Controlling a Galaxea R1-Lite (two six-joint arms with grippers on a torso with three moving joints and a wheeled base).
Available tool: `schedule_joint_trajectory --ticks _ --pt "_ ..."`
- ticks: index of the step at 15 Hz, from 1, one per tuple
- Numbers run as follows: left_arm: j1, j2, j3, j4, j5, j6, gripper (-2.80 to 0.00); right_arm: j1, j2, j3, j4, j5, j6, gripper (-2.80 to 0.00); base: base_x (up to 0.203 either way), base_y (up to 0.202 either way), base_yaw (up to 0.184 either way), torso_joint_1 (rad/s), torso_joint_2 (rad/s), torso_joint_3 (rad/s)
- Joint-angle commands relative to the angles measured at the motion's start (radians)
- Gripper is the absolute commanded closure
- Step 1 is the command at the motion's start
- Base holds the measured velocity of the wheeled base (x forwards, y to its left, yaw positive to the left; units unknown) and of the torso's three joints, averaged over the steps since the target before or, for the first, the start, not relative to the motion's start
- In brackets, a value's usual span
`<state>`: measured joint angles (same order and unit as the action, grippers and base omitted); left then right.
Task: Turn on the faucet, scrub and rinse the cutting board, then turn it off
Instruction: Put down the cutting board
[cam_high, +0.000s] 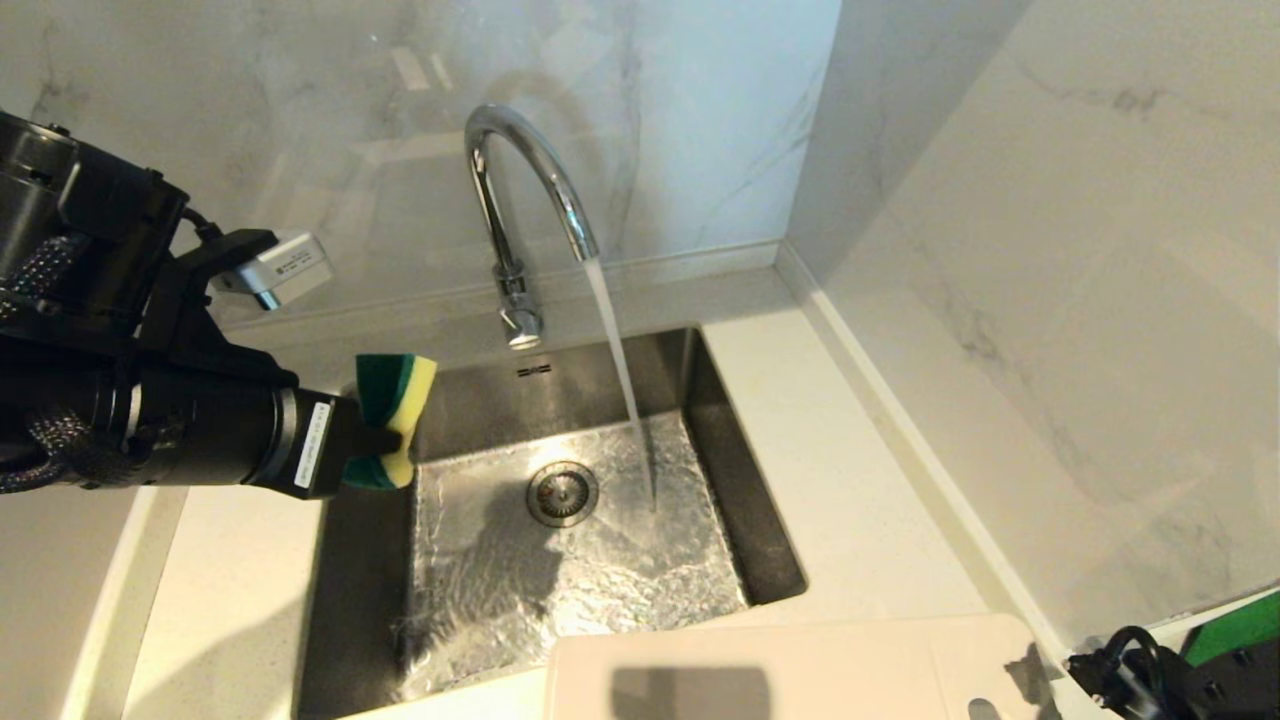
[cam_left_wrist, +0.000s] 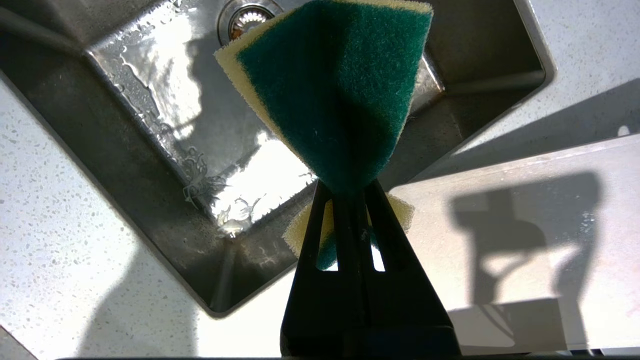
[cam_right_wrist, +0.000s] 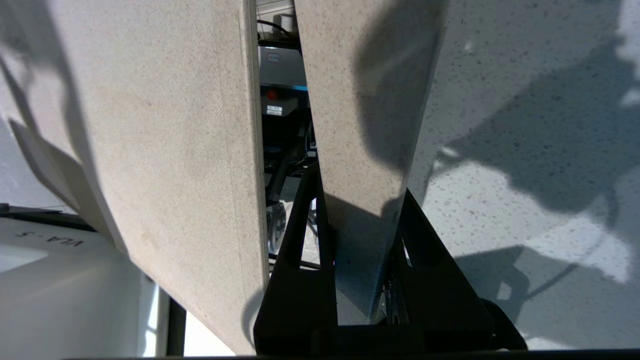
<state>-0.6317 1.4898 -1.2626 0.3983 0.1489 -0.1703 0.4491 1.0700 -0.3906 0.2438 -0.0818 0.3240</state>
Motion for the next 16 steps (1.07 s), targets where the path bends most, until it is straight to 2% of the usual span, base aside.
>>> schedule_joint_trajectory --ticks 1,5,9,12,16 --pt "0.0 0.001 0.002 0.002 0.002 0.0 0.0 -0.001 0.089 0.028 -0.063 0.001 0.011 0.0 0.0 0.0 0.0 0.0 0.0 0.0" --pt "0.0 0.001 0.005 0.002 0.001 -0.001 0.0 -0.005 0.25 0.042 -0.241 0.002 0.046 0.0 0.0 0.0 0.0 0.0 0.0 0.0" --pt "0.0 0.003 0.009 0.002 0.001 -0.001 0.0 -0.028 0.381 0.031 -0.375 -0.001 0.041 0.0 0.0 0.0 0.0 0.0 0.0 0.0" --pt "0.0 0.003 0.012 0.002 0.001 0.0 0.0 -0.095 0.47 0.012 -0.481 -0.003 0.039 0.0 0.0 0.0 0.0 0.0 0.0 0.0" --pt "0.0 0.007 0.011 0.002 0.003 0.0 0.0 -0.16 0.49 -0.035 -0.497 0.002 0.035 0.0 0.0 0.0 0.0 0.0 0.0 0.0"
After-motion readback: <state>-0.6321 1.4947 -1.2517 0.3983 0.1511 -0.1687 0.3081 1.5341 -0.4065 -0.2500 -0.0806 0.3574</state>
